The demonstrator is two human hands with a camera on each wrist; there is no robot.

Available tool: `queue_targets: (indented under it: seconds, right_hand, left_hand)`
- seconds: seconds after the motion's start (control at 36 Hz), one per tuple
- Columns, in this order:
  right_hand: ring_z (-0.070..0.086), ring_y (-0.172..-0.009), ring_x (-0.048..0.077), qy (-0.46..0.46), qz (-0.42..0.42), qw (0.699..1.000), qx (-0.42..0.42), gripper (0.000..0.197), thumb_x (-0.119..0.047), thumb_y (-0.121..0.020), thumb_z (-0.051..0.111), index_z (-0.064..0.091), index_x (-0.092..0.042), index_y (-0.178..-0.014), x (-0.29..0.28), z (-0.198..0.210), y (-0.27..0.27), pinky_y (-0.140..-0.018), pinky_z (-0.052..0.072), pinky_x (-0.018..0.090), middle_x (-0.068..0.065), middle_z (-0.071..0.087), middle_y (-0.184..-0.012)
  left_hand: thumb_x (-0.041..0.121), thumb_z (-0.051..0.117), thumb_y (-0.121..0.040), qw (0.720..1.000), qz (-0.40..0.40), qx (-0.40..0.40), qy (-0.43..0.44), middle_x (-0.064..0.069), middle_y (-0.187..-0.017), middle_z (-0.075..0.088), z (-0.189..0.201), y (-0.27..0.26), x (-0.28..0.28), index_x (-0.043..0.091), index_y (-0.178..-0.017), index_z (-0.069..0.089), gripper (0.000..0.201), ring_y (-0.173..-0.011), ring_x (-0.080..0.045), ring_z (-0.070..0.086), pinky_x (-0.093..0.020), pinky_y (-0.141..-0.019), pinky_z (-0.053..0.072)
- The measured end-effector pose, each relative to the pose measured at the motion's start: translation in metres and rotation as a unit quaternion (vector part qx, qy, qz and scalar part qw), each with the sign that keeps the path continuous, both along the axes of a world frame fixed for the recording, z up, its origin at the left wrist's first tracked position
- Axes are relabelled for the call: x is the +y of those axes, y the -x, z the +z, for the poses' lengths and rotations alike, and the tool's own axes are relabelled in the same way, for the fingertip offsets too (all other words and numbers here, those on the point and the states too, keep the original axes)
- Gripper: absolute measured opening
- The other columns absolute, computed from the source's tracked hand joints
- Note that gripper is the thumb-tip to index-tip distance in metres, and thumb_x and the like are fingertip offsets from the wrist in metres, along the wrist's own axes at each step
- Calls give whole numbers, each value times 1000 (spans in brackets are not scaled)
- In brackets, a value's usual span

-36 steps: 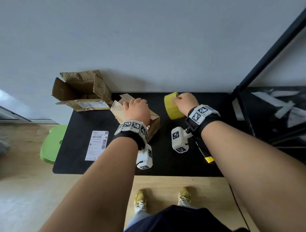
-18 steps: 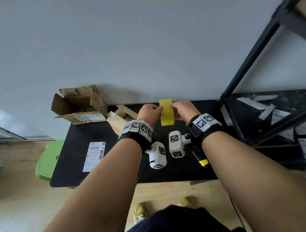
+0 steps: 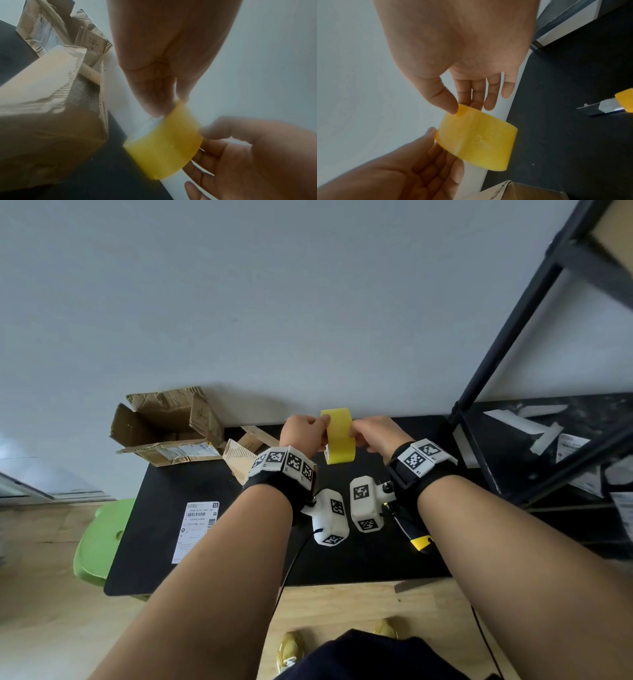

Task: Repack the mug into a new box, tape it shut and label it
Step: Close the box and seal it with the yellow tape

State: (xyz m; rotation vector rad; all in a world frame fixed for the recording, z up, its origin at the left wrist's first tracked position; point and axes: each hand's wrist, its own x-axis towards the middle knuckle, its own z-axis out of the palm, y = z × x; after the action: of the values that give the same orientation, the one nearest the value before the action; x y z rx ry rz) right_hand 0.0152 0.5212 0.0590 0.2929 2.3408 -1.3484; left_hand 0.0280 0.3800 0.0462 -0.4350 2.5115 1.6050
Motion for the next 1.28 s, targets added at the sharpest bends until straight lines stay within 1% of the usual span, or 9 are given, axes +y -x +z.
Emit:
queue_targets:
  seconds: [0.08, 0.17, 0.31, 0.44, 0.56, 0.89, 1.0, 1.11, 1.28]
  right_hand:
    - [63, -106, 34, 3, 4, 1000, 9, 14, -20, -85, 59, 63, -7, -87, 0, 1, 0, -97, 46, 44, 11, 65, -88]
    - [64, -103, 34, 19, -9, 1000, 15, 15, -20, -85, 59, 64, -6, -86, 0, 1, 2, -96, 47, 43, 17, 70, -99]
    - [63, -80, 23, 75, -59, 995, 7, 10, -18, -85, 61, 62, -12, -77, 3, 2, 6, -74, 47, 33, 11, 67, -89]
    - [62, -74, 20, 128, -93, 987, 10, 9, -20, -85, 61, 63, -12, -81, 7, 3, 5, -64, 47, 29, 5, 66, -79]
    - [65, -79, 22, 124, -84, 989, 11, 10, -21, -86, 60, 65, -12, -85, 7, 6, 5, -69, 48, 31, 7, 69, -87]
    - [61, -92, 30, 92, -54, 994, 24, 10, -7, -81, 56, 59, -10, -72, 4, 13, 6, -85, 53, 36, 14, 59, -91]
    - [66, -101, 36, 112, -69, 991, 22, 4, -11, -74, 61, 62, -8, -72, 3, 15, 5, -94, 54, 48, 17, 65, -91]
    - [70, -93, 35, 137, -85, 987, 20, 34, -24, -54, 62, 68, -5, -81, 5, 16, 6, -90, 55, 50, 21, 72, -99]
    - [68, -98, 34, 151, -109, 982, 14, 18, -14, -80, 58, 65, -4, -93, 4, 22, 2, -90, 56, 48, 20, 69, -104]
  left_hand:
    - [31, 52, -96, 1000, -1, 6, 16, -17, -84, 72, 3, 2, 0, 11, -65, 63, 38, -80, -32, 70, -45, -83, 56]
    - [34, 50, -96, 1000, -13, 4, 28, -16, -80, 70, 6, 3, 0, 9, -68, 63, 40, -71, -29, 64, -45, -84, 56]
    - [29, 60, -91, 999, -51, -12, -9, -6, -74, 64, 11, 3, -1, 10, -86, 70, 22, -71, -19, 59, -39, -85, 55]
    - [25, 64, -90, 997, -75, -8, -22, -9, -81, 69, 13, -1, -3, 12, -89, 71, 15, -74, -16, 62, -34, -84, 56]
    - [28, 62, -92, 997, -67, 8, -26, -12, -87, 73, 13, 1, -4, 5, -97, 72, 26, -78, -19, 68, -33, -82, 58]
    - [29, 62, -91, 997, -3, 25, -72, -12, -72, 71, 14, 9, -1, 7, -71, 67, 30, -73, -30, 72, -45, -78, 59]
    - [28, 61, -93, 996, -16, 18, -82, -14, -77, 72, 16, 7, -3, 7, -77, 68, 27, -79, -30, 71, -43, -80, 59]
    - [21, 65, -89, 994, -53, 15, -94, -7, -82, 72, 20, 4, -6, 7, -101, 71, 19, -75, -17, 69, -30, -77, 59]
    - [11, 74, -82, 988, -88, 7, -124, -11, -90, 73, 23, -1, -11, 10, -109, 71, 27, -80, -19, 70, -28, -80, 58]
